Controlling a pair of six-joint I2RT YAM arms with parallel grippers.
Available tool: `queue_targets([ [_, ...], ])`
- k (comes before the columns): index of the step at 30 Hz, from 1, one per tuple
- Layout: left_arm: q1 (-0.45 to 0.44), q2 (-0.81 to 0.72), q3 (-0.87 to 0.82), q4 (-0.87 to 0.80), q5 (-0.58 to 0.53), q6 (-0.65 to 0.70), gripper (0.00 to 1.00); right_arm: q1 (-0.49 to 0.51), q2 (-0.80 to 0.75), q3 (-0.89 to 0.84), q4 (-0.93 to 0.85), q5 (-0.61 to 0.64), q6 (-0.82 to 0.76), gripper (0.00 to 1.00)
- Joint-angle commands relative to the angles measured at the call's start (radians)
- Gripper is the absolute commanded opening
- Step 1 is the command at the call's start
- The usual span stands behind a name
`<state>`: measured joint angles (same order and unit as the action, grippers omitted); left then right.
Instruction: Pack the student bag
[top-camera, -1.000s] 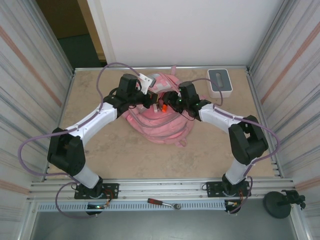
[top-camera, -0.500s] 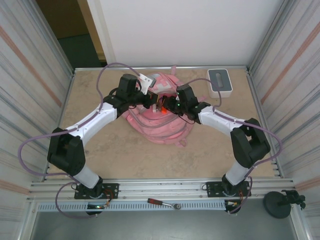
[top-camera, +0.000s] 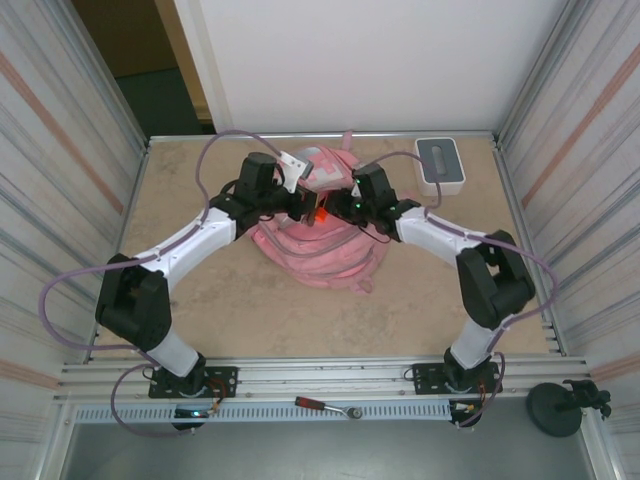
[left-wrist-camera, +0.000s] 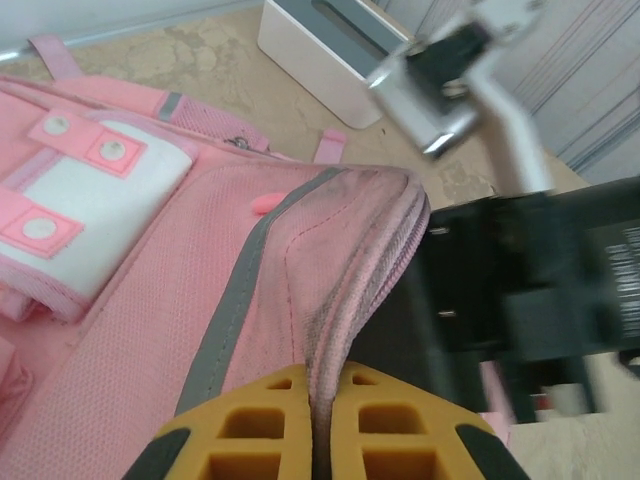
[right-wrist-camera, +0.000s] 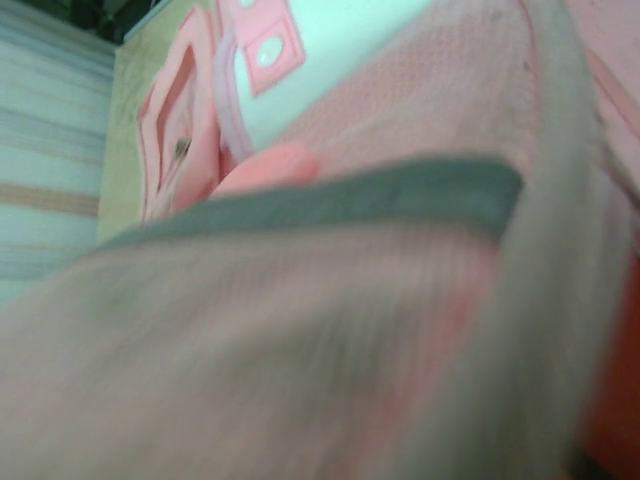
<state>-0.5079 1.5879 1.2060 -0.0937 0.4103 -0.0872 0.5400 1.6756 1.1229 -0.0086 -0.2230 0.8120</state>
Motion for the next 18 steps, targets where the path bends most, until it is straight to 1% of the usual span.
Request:
queue_targets([
  [1,-0.011,0.007,-0.020,0.063,-0.004,-0.027,0.01,-0.019,-0.184,-0.081,-0.068,-0.006,-0.097,0.39],
  [5,-0.052,0.007,-0.085,0.118,-0.023,-0.028,0.09,-0.066,-0.362,-0.171,-0.205,0.093,-0.168,0.50],
  [9,-0.109,0.028,-0.114,0.125,-0.021,-0.008,0.24,-0.140,-0.480,-0.223,-0.274,0.182,-0.201,0.60],
  [12,-0.142,0.035,-0.104,0.073,-0.023,0.021,0.38,-0.166,-0.505,-0.232,-0.275,0.177,-0.200,0.64],
  [13,-0.148,0.028,-0.098,0.051,-0.024,0.029,0.41,-0.165,-0.504,-0.231,-0.270,0.173,-0.204,0.64],
  [15,-0.153,-0.016,-0.105,0.023,-0.025,0.049,0.48,-0.163,-0.493,-0.229,-0.247,0.145,-0.202,0.65],
  [18,-0.148,-0.114,-0.165,0.054,-0.055,0.064,0.58,-0.134,-0.458,-0.227,-0.191,0.098,-0.192,0.65],
])
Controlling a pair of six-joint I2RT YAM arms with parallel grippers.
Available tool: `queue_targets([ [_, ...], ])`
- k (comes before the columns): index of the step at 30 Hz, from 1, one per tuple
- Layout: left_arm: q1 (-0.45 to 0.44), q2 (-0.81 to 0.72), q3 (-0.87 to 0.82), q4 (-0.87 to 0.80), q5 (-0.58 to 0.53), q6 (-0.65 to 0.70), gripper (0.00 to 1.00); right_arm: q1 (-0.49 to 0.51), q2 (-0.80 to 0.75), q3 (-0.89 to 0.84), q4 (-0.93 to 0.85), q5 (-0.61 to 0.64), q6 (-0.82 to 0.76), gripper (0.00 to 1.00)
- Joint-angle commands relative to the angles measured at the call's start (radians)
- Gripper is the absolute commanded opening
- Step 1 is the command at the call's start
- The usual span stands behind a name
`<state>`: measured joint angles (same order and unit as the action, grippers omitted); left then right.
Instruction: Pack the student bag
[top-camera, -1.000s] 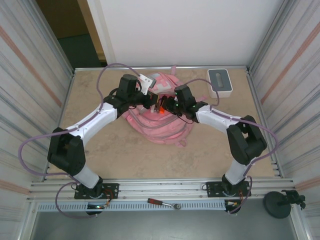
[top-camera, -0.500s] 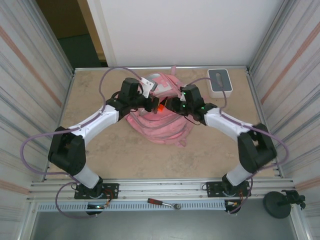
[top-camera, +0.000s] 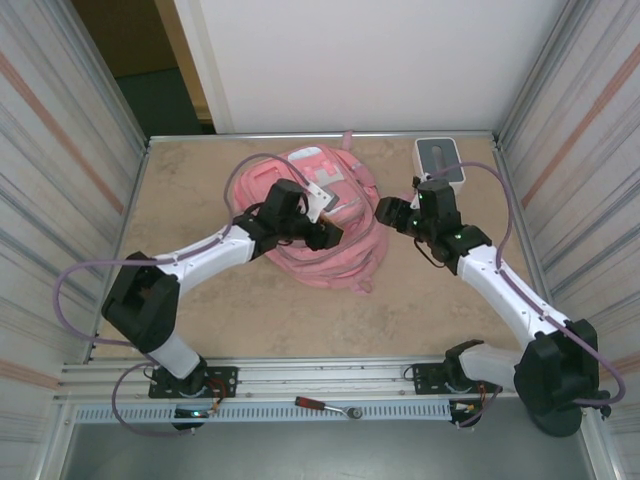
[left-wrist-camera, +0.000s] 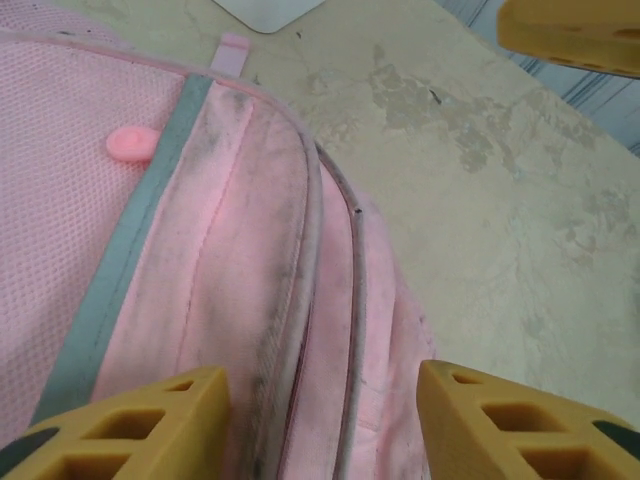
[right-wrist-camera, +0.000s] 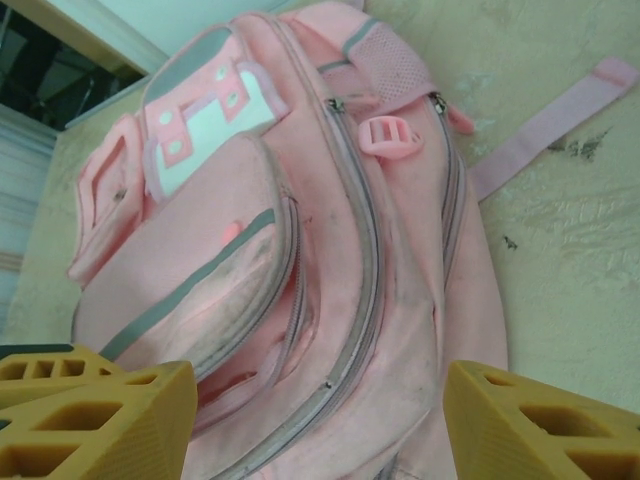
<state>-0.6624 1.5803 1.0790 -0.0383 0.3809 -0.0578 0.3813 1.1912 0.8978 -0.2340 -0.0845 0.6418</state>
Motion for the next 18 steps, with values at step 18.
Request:
queue_targets([
  [18,0.322,-0.169,-0.249,0.119,-0.066,-0.267,0.75,0.216,0.387,0.210,-0.019,0.144,-0.151,0.62],
])
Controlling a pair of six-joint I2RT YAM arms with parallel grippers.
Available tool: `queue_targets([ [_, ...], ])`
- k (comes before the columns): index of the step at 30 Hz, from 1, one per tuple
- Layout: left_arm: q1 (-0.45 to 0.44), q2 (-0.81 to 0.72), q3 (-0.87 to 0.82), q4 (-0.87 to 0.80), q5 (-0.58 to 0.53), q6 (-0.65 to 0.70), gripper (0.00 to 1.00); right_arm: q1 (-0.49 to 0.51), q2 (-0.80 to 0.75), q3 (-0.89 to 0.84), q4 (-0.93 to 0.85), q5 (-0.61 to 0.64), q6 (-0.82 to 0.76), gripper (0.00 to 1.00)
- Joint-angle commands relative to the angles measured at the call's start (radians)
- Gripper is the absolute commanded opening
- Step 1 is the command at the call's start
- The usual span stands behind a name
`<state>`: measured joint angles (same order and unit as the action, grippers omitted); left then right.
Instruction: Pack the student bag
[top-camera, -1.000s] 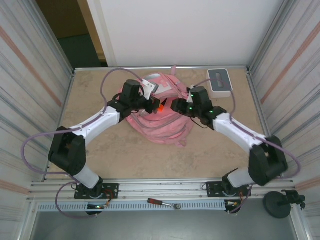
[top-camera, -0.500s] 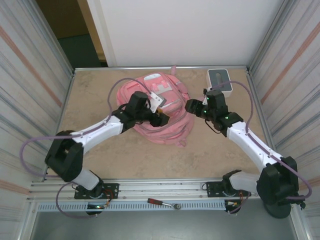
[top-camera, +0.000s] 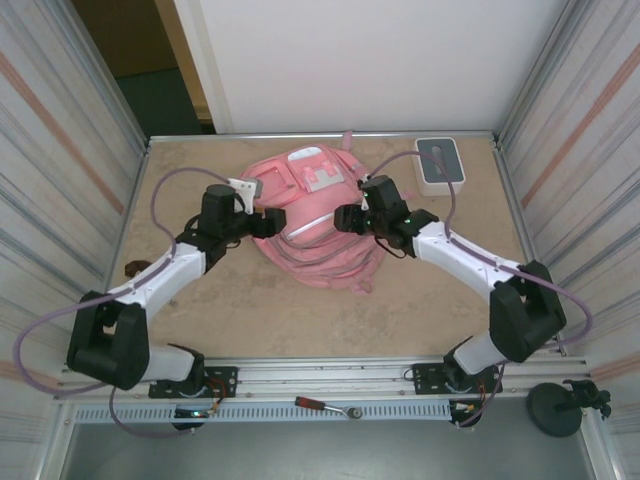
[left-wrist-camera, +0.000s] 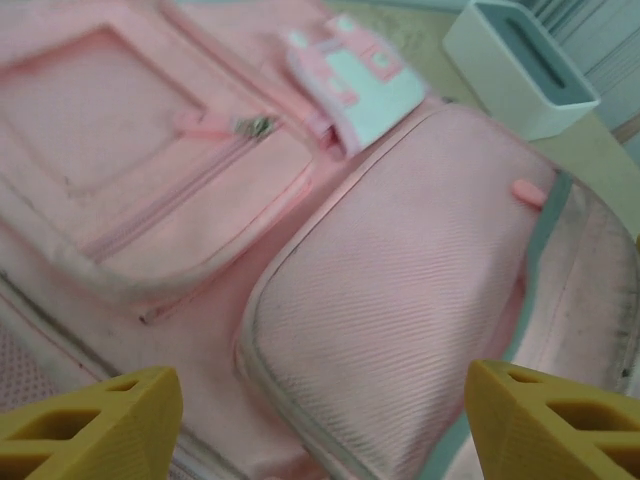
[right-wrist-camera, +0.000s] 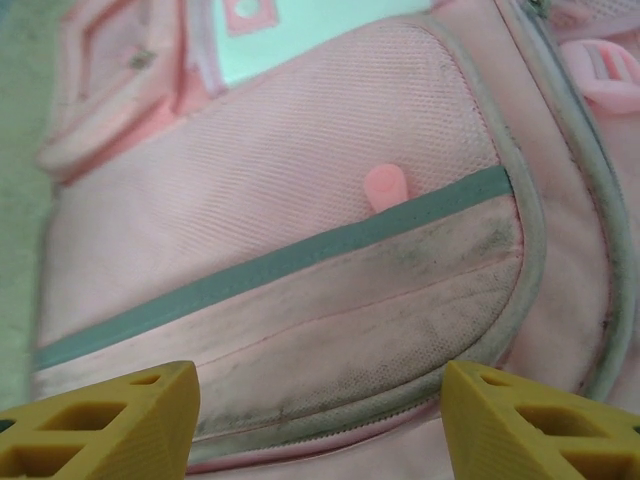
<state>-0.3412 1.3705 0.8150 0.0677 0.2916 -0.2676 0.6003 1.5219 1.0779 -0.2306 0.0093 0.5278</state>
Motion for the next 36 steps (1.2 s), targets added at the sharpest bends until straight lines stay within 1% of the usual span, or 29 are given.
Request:
queue_targets([
  [1,0.000,0.063,0.022,0.011,0.039,-0.059,0.75,-0.004,0.077,0.034,-0.024,0.063,-0.037,0.61],
  [5,-0.016,0.112,0.023,0.011,0.076,-0.076,0.73,-0.005,0.138,0.044,-0.037,0.105,-0.046,0.57],
  [8,-0.063,0.121,0.022,0.000,0.079,-0.067,0.71,-0.013,0.175,0.075,-0.075,0.133,-0.074,0.56],
  [11,-0.119,0.124,0.016,0.014,0.114,-0.082,0.68,-0.020,0.197,0.118,-0.129,0.167,-0.119,0.56],
  [14,-0.191,0.127,0.007,0.037,0.121,-0.105,0.66,-0.039,0.196,0.146,-0.172,0.195,-0.158,0.56],
  [19,-0.329,0.143,0.036,0.036,0.124,-0.117,0.65,-0.100,0.160,0.171,-0.223,0.149,-0.173,0.59],
  [23,-0.401,0.134,0.066,0.005,0.123,-0.083,0.65,-0.125,0.087,0.155,-0.233,0.132,-0.182,0.61],
  [26,-0.410,0.085,0.078,-0.063,0.064,0.001,0.67,-0.129,0.026,0.125,-0.242,0.122,-0.186,0.63],
  [28,-0.411,0.042,0.073,-0.099,-0.013,0.092,0.67,-0.133,-0.017,0.096,-0.240,0.106,-0.183,0.64],
  [31,-0.410,-0.015,0.074,-0.133,-0.115,0.267,0.68,-0.141,-0.080,0.042,-0.228,0.072,-0.177,0.65],
  [34,-0.410,-0.063,0.060,-0.125,-0.163,0.513,0.68,-0.146,-0.142,-0.016,-0.205,0.042,-0.170,0.66],
  [36,-0.407,-0.093,0.028,-0.088,-0.189,0.720,0.69,-0.148,-0.180,-0.052,-0.194,0.030,-0.170,0.66],
])
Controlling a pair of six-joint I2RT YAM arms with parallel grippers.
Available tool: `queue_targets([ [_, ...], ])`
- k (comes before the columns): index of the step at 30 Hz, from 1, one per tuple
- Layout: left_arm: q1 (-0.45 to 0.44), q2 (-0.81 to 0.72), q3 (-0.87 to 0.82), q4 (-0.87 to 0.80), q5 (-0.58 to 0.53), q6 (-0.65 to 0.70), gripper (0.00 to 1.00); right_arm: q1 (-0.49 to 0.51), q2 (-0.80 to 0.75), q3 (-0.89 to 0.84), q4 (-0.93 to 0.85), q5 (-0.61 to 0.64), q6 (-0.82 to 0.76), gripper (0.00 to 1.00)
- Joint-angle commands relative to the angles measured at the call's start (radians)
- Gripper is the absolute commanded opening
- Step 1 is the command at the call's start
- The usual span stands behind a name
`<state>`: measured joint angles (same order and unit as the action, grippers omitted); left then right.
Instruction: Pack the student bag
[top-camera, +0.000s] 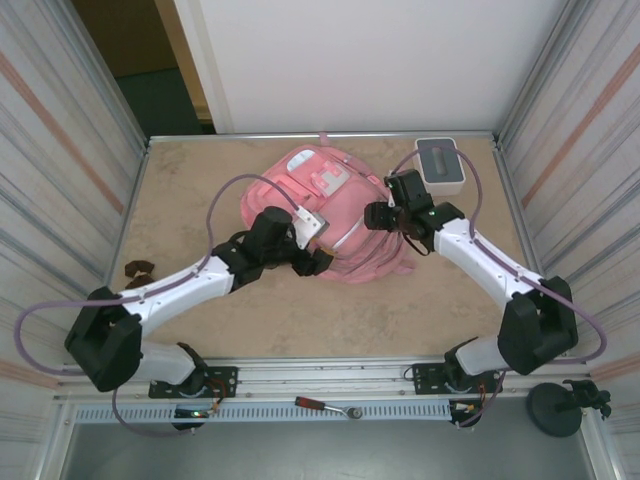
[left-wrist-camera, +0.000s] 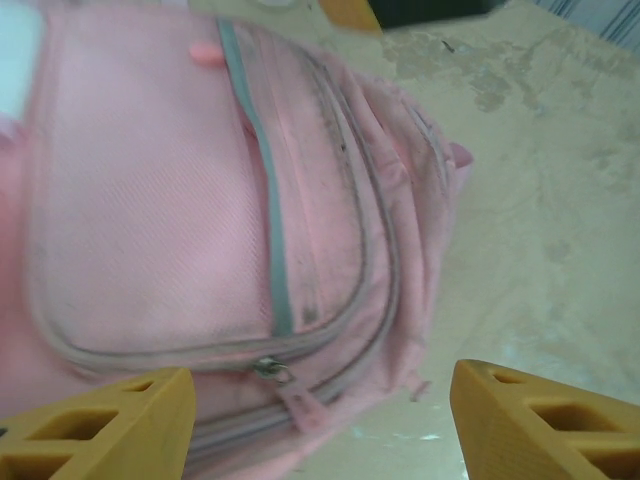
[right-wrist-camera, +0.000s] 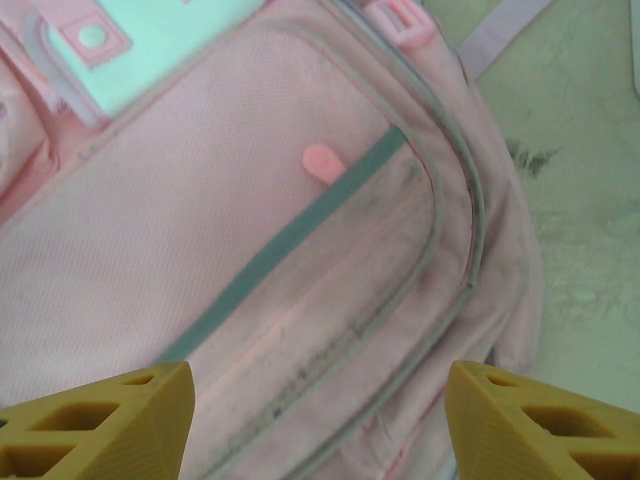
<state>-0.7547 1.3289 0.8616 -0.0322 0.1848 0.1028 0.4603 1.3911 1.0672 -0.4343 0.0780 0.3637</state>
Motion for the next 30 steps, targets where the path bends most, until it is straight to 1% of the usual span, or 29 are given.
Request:
queue_targets([
  [1,0.013,-0.062,-0.039,0.038,-0.081,0.445,0.69,-0.007,-0.063,-0.057,0.015,-0.046,-0.005,0.67],
  [3,0.044,-0.073,-0.076,0.097,-0.045,0.638,0.69,-0.010,-0.089,-0.083,0.017,-0.058,-0.006,0.67],
  [5,0.091,-0.062,-0.081,0.116,0.030,0.772,0.69,-0.016,-0.099,-0.101,0.018,-0.070,-0.003,0.68],
  [7,0.126,-0.038,-0.062,0.097,0.103,0.892,0.70,-0.034,-0.098,-0.115,0.025,-0.097,0.010,0.69],
  [9,0.137,0.001,-0.032,0.052,0.141,1.031,0.71,-0.065,-0.080,-0.124,0.044,-0.182,0.038,0.69],
  [11,0.140,0.044,0.002,0.018,0.146,1.117,0.71,-0.095,-0.045,-0.121,0.068,-0.274,0.060,0.69],
  [13,0.146,0.086,0.040,-0.012,0.160,1.163,0.71,-0.116,0.001,-0.104,0.074,-0.311,0.078,0.68],
  [17,0.149,0.175,0.117,-0.073,0.182,1.256,0.70,-0.129,0.050,-0.090,0.082,-0.334,0.088,0.67],
  [20,0.148,0.238,0.175,-0.130,0.177,1.298,0.68,-0.135,0.046,-0.100,0.077,-0.339,0.079,0.67],
  [26,0.133,0.325,0.253,-0.233,0.185,1.328,0.65,-0.172,0.003,-0.132,0.062,-0.344,0.074,0.67],
  [30,0.130,0.376,0.279,-0.252,0.155,1.339,0.62,-0.183,-0.023,-0.148,0.058,-0.351,0.075,0.67],
])
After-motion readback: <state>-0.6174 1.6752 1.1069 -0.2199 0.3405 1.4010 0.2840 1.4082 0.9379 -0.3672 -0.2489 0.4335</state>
